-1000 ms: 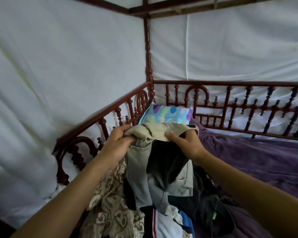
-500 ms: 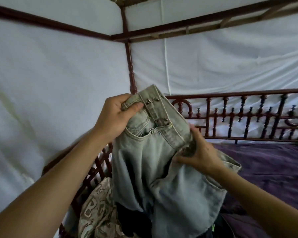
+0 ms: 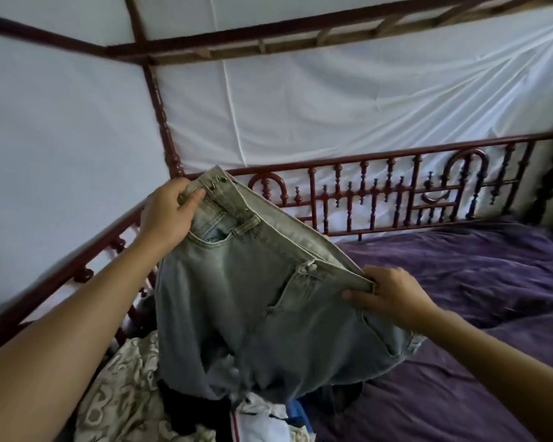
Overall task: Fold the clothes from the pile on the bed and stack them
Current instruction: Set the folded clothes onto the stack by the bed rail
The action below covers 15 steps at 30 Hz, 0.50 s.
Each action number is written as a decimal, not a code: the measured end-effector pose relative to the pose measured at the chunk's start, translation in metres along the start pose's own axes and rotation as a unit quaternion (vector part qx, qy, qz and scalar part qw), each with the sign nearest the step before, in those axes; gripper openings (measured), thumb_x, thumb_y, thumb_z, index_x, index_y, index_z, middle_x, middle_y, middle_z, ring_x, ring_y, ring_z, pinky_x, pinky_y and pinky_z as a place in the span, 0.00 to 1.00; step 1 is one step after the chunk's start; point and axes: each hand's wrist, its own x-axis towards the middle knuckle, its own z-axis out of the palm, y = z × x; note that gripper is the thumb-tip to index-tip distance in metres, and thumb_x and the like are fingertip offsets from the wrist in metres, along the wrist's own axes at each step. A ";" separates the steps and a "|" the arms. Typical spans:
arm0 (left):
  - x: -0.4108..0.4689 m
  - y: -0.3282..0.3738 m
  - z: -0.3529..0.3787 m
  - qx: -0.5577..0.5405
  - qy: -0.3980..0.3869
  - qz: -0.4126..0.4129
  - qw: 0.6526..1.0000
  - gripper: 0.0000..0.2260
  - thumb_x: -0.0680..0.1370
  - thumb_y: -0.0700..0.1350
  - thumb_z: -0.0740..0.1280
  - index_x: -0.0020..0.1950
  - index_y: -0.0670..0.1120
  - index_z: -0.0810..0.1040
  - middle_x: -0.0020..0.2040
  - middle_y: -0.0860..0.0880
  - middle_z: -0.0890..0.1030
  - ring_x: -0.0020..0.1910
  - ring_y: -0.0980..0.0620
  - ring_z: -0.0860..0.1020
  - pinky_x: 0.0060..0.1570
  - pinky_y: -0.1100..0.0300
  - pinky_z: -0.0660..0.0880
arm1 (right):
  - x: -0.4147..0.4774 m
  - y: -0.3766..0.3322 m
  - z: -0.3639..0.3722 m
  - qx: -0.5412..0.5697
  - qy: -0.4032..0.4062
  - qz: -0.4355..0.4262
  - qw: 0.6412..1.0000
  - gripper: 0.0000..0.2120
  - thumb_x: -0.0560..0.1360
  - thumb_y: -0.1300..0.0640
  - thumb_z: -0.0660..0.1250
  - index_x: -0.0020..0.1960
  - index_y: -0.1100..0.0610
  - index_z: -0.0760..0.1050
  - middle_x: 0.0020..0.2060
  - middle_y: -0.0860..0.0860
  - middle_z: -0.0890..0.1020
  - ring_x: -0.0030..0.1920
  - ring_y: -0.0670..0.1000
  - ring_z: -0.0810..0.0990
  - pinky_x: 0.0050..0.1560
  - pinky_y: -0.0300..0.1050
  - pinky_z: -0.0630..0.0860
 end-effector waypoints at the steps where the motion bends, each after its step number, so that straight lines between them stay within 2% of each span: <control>1: 0.004 0.008 0.012 -0.009 -0.001 0.000 1.000 0.11 0.79 0.48 0.64 0.37 0.52 0.73 0.33 0.54 0.75 0.33 0.55 0.74 0.37 0.56 0.69 | -0.008 0.005 -0.016 0.002 0.012 -0.006 1.000 0.15 0.67 0.34 0.70 0.36 0.43 0.70 0.30 0.43 0.77 0.33 0.42 0.75 0.30 0.41 0.68; 3: 0.013 0.032 0.038 -0.047 -0.002 0.007 0.999 0.07 0.80 0.46 0.63 0.43 0.48 0.75 0.37 0.49 0.78 0.38 0.49 0.76 0.39 0.56 0.71 | -0.029 0.014 -0.050 0.024 0.036 -0.017 0.999 0.14 0.66 0.33 0.69 0.39 0.42 0.73 0.31 0.41 0.78 0.34 0.41 0.76 0.30 0.36 0.68; 5: 0.023 0.066 0.066 -0.094 -0.004 0.022 0.995 0.06 0.81 0.44 0.62 0.45 0.46 0.74 0.38 0.50 0.76 0.40 0.50 0.74 0.38 0.59 0.67 | -0.053 0.023 -0.085 0.044 0.073 -0.029 0.996 0.14 0.67 0.32 0.67 0.42 0.41 0.74 0.35 0.39 0.79 0.35 0.39 0.77 0.31 0.34 0.70; 7: 0.031 0.107 0.097 -0.129 -0.013 0.042 0.991 0.05 0.81 0.43 0.61 0.47 0.44 0.74 0.41 0.46 0.77 0.42 0.51 0.73 0.39 0.59 0.66 | -0.080 0.037 -0.119 0.045 0.112 -0.042 0.992 0.08 0.69 0.34 0.67 0.42 0.35 0.72 0.37 0.34 0.78 0.35 0.37 0.76 0.31 0.30 0.68; 9: 0.031 0.150 0.131 -0.152 -0.027 0.067 0.986 0.04 0.80 0.42 0.62 0.47 0.43 0.74 0.41 0.44 0.75 0.41 0.51 0.71 0.39 0.58 0.65 | -0.111 0.054 -0.150 0.039 0.135 -0.045 0.989 0.07 0.71 0.38 0.69 0.43 0.32 0.70 0.37 0.32 0.77 0.34 0.36 0.75 0.31 0.27 0.66; 12: 0.019 0.215 0.188 -0.165 -0.064 0.092 0.980 0.03 0.79 0.40 0.62 0.45 0.44 0.73 0.40 0.44 0.73 0.40 0.51 0.70 0.36 0.58 0.62 | -0.158 0.095 -0.183 0.044 0.144 -0.004 0.989 0.11 0.70 0.34 0.66 0.40 0.40 0.70 0.34 0.37 0.76 0.32 0.40 0.73 0.30 0.34 0.66; 15: -0.004 0.263 0.255 -0.172 -0.117 0.069 0.976 0.04 0.78 0.38 0.63 0.49 0.40 0.77 0.45 0.39 0.79 0.45 0.46 0.76 0.43 0.54 0.71 | -0.203 0.147 -0.201 0.050 0.133 0.048 0.989 0.17 0.70 0.31 0.65 0.41 0.44 0.71 0.33 0.41 0.76 0.32 0.41 0.73 0.32 0.40 0.70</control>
